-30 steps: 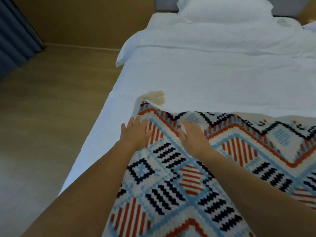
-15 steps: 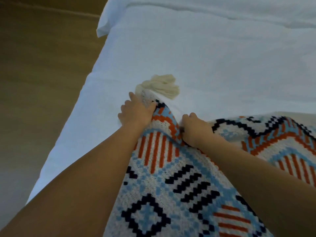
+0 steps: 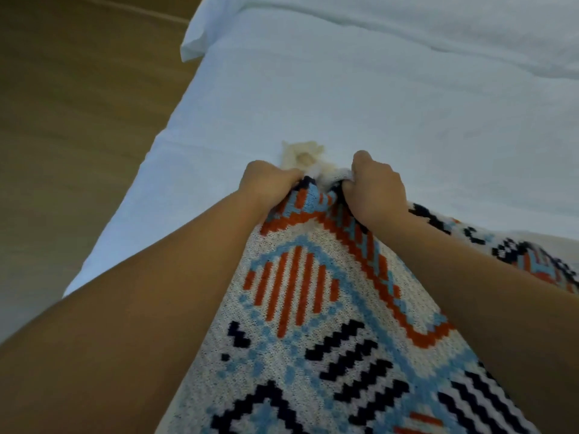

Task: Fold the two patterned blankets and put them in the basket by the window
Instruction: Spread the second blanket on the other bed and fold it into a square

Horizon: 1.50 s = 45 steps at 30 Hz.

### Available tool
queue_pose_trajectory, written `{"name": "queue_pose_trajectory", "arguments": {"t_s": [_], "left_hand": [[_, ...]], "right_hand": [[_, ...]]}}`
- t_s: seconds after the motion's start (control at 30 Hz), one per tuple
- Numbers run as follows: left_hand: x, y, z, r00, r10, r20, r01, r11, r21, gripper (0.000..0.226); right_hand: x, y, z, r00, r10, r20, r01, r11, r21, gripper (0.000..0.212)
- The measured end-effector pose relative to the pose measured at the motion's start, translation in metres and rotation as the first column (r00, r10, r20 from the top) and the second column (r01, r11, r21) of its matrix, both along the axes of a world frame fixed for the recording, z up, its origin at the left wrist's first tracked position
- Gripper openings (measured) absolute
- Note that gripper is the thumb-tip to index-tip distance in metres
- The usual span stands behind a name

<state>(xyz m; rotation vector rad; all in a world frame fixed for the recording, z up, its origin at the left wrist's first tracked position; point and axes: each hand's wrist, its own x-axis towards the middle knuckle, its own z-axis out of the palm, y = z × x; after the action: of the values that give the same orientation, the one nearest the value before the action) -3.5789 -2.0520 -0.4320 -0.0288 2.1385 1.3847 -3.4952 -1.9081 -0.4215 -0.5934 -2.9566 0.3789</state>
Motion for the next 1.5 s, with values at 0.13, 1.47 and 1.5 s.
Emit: {"name": "queue_pose_trajectory", "arguments": {"t_s": [0.13, 1.47, 1.5], "left_hand": [[-0.008, 0.009, 0.014, 0.932, 0.043, -0.36, -0.121, 0.973, -0.197, 0.012], [0.115, 0.169, -0.028, 0.293, -0.909, -0.296, 0.47, 0.406, -0.784, 0.068], [0.118, 0.178, -0.025, 0.267, -0.93, -0.254, 0.44, 0.352, -0.826, 0.063]], "right_hand": [[0.008, -0.004, -0.024, 0.987, -0.155, -0.032, 0.151, 0.982, -0.114, 0.029], [0.14, 0.184, -0.01, 0.645, -0.112, 0.756, 0.062, 0.994, 0.094, 0.027], [0.14, 0.184, -0.011, 0.666, -0.116, 0.737, 0.035, 0.992, 0.124, 0.022]]}}
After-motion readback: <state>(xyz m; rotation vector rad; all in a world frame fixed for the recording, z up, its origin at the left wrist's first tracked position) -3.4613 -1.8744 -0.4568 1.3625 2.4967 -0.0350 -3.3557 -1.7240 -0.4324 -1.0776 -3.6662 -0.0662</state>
